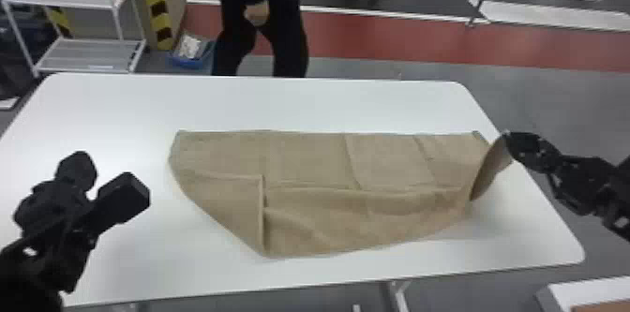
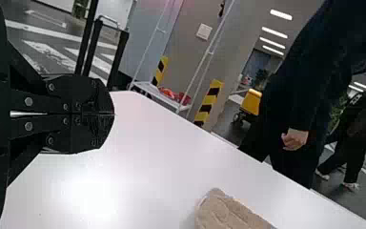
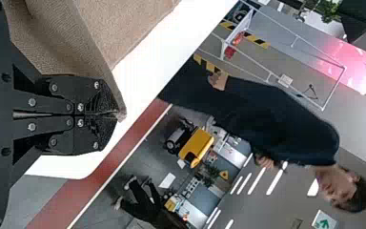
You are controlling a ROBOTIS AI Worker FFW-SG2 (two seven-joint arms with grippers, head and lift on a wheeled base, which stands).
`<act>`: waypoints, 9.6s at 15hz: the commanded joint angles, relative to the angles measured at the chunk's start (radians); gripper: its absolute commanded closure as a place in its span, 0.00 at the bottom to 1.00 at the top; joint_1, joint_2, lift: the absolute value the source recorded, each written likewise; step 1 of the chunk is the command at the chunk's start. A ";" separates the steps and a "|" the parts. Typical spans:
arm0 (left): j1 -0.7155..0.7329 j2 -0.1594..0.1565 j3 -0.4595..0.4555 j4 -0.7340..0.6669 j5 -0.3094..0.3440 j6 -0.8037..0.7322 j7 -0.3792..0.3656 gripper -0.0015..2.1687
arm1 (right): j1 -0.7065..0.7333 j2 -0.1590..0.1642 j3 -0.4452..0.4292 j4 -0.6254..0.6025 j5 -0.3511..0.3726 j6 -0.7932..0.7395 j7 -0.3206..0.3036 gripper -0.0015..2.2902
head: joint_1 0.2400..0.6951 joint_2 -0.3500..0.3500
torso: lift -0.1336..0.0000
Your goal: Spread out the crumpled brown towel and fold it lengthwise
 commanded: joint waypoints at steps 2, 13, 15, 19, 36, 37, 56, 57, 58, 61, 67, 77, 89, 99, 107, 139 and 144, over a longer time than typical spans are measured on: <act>-0.029 0.003 -0.087 0.003 0.027 -0.026 -0.006 0.35 | 0.009 0.017 0.000 0.000 0.022 -0.002 0.000 0.51 | 1.00 0.23 | 0.10; -0.238 -0.095 -0.152 0.000 0.455 0.002 -0.181 0.14 | 0.001 0.081 0.026 -0.006 0.109 0.013 -0.017 0.51 | 1.00 0.06 | 0.10; -0.293 -0.115 -0.182 0.040 0.493 0.054 -0.224 0.19 | 0.000 0.084 0.034 -0.005 0.117 0.007 -0.019 0.51 | 1.00 0.04 | 0.10; -0.350 -0.135 -0.184 0.085 0.605 0.125 -0.291 0.27 | 0.003 0.084 0.034 -0.001 0.126 -0.002 -0.019 0.51 | 1.00 0.00 | 0.10; -0.511 -0.192 -0.254 0.289 0.671 0.214 -0.370 0.34 | 0.012 0.080 0.028 0.023 0.120 -0.039 -0.020 0.51 | 1.00 0.00 | 0.10; -0.514 -0.192 -0.257 0.295 0.671 0.214 -0.371 0.34 | 0.012 0.080 0.028 0.023 0.119 -0.039 -0.020 0.51 | 1.00 0.00 | 0.10; -0.500 -0.166 -0.230 0.210 0.677 0.318 -0.379 0.57 | 0.006 0.072 0.018 0.023 0.112 -0.048 -0.020 0.51 | 1.00 0.00 | 0.10; -0.486 -0.150 -0.205 0.183 0.685 0.327 -0.383 0.57 | 0.004 0.072 0.018 0.022 0.111 -0.042 -0.020 0.51 | 1.00 0.00 | 0.10; -0.471 -0.138 -0.176 0.152 0.701 0.340 -0.385 0.57 | 0.004 0.072 0.018 0.022 0.111 -0.036 -0.020 0.51 | 1.00 0.00 | 0.10; -0.446 -0.095 -0.084 0.105 0.761 0.370 -0.400 0.57 | -0.009 0.071 0.006 0.025 0.119 -0.021 -0.020 0.51 | 1.00 0.00 | 0.10; -0.429 -0.026 0.071 0.094 0.850 0.386 -0.468 0.56 | -0.006 0.067 -0.037 0.023 0.114 -0.009 -0.020 0.51 | 1.00 0.05 | 0.10; -0.371 0.001 0.125 0.037 0.859 0.416 -0.509 0.48 | 0.029 0.069 -0.038 -0.001 0.094 -0.012 -0.020 0.51 | 1.00 0.08 | 0.10; -0.345 -0.026 0.114 -0.010 0.873 0.422 -0.488 0.47 | 0.026 0.075 -0.034 -0.009 0.092 -0.012 -0.020 0.51 | 1.00 0.06 | 0.10; -0.354 -0.029 0.097 0.054 0.855 0.389 -0.485 0.22 | 0.024 0.072 -0.035 -0.009 0.092 -0.015 -0.020 0.51 | 1.00 0.06 | 0.10; -0.356 -0.025 0.082 0.068 0.835 0.382 -0.491 0.33 | 0.024 0.071 -0.044 -0.009 0.091 -0.012 -0.019 0.51 | 1.00 0.06 | 0.10; -0.457 -0.017 0.437 0.220 1.145 0.223 -0.414 0.66 | -0.278 0.047 0.069 0.037 0.158 0.228 -0.043 0.51 | 0.90 0.23 | 0.10; -0.643 -0.017 0.338 0.447 1.142 0.008 -0.397 0.66 | -0.559 0.040 0.158 0.264 0.197 0.261 -0.080 0.51 | 0.68 0.30 | 0.10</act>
